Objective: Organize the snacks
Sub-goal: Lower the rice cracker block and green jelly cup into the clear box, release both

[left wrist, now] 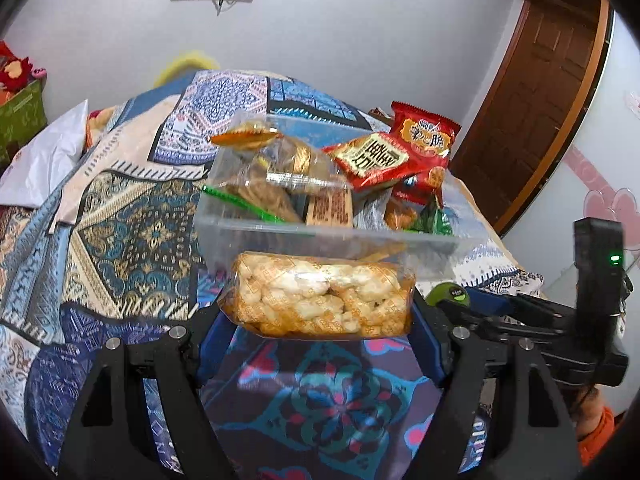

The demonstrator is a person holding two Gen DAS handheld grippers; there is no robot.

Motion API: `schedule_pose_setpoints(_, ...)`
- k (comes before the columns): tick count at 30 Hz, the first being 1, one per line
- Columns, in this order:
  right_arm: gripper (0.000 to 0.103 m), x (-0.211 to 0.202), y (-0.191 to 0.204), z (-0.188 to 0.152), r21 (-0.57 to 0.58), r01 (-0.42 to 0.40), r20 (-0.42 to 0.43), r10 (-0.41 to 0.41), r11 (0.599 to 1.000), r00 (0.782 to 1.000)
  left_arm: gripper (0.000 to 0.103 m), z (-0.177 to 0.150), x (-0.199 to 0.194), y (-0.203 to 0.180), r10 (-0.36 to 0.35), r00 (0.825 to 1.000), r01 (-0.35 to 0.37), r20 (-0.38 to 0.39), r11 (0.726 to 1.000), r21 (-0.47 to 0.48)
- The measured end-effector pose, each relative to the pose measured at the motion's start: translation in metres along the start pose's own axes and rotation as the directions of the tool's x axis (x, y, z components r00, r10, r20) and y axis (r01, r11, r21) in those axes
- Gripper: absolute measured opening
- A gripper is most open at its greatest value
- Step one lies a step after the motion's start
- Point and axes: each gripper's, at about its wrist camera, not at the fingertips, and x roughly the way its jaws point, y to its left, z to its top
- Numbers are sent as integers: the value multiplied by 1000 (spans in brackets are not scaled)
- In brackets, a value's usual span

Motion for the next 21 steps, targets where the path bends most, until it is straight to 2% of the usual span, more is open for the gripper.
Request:
schedule_pose_setpoints(2, 44, 6, -1, -2, 2, 3, -2, -3, 1000, 1000, 77, -2, 1, 2, -1, 1000, 1, -5, 1000, -7)
schedule_pose_setpoints(9, 43, -15, 0, 0, 17, -13, 59, 12, 1000, 998, 77, 6, -7, 0, 0, 1000, 0, 27, 1000, -10)
schedule_pose_setpoints(21, 43, -56, 14, 37, -29, -38, 221, 43, 999, 974, 77, 65, -20, -24, -9, 987, 7, 162, 1000, 18)
